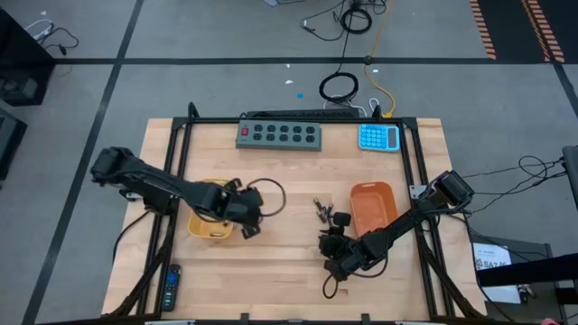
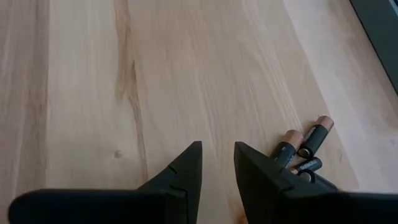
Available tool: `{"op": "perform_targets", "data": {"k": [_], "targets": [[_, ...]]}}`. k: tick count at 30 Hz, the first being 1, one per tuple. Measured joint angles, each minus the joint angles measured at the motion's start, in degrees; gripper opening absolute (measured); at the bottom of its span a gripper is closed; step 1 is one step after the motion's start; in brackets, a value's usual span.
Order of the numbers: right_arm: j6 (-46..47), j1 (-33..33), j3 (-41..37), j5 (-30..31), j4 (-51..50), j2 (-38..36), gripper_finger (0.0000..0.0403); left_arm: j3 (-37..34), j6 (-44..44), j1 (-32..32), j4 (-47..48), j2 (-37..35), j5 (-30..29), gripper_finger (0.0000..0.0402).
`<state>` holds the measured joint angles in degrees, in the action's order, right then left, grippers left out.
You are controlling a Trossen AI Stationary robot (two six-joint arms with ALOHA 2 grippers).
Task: Sort batteries
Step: Put the silver battery into the yellow bin
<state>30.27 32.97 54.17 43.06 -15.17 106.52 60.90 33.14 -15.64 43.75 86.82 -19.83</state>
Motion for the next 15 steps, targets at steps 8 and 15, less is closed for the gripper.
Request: {"op": "perform_targets", "data": {"k": [8, 15], "targets": [[0.8, 0.3, 0.0, -1.7, -2.3, 0.0, 0.0084, 5.8, -2.9, 0.0, 0.1, 7.4, 11.6, 0.0202], [1.6, 0.5, 0.0, -1.3, -4.3, 0.0, 0.0084, 5.8, -5.6, 0.0, 0.4, 7.7, 19.6, 0.0202]]}}
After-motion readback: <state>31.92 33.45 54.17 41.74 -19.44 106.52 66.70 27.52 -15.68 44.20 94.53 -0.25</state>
